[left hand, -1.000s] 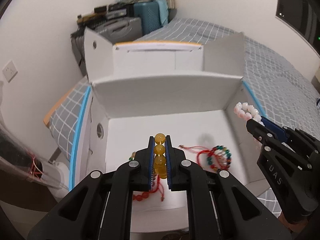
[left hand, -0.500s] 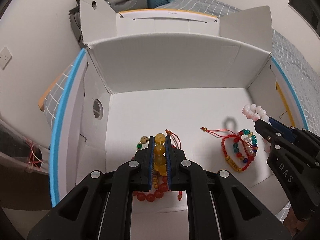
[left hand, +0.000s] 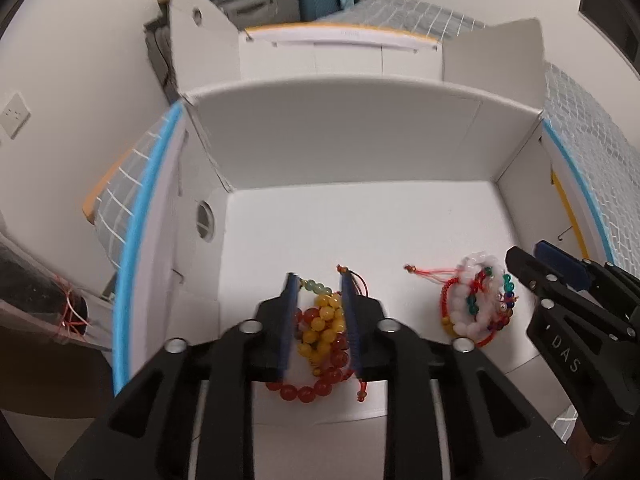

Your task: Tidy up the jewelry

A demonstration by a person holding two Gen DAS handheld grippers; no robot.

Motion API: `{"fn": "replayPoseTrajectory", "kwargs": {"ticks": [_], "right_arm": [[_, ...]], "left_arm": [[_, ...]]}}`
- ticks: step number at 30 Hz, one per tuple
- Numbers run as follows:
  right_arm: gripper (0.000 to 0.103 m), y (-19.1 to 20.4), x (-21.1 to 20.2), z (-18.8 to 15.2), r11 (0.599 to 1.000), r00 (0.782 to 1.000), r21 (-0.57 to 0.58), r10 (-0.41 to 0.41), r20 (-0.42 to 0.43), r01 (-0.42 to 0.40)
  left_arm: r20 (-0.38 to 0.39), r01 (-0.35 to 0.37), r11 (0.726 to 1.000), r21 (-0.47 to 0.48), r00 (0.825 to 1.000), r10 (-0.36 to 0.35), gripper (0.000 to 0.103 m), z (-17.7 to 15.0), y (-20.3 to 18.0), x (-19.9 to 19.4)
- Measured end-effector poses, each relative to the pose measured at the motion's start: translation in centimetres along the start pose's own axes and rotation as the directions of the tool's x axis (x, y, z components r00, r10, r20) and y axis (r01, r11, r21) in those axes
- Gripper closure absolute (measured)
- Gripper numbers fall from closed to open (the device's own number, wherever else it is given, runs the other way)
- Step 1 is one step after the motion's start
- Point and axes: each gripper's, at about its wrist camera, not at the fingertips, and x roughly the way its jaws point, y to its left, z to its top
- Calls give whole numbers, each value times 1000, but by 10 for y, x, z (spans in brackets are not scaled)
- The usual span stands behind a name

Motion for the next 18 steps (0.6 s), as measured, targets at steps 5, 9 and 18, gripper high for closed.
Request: {"fn": "replayPoseTrajectory", "kwargs": {"ticks": [5,9,18], "right_arm": [[43,-6,-29,-7,1000,996,2,-10,90,10],[26,-14,-54,-16,1000,987,14,-20,161,18],[8,-23,-106,-63,997,947,23,-72,314,69]], "left_arm": [[111,10,1000,-15,994,-8,47,-13,3,-34],[199,3,1000,-19,980,1,24,-30,1,-59],[344,26,1000,-15,939,-19,6,-84,-5,-110]]}}
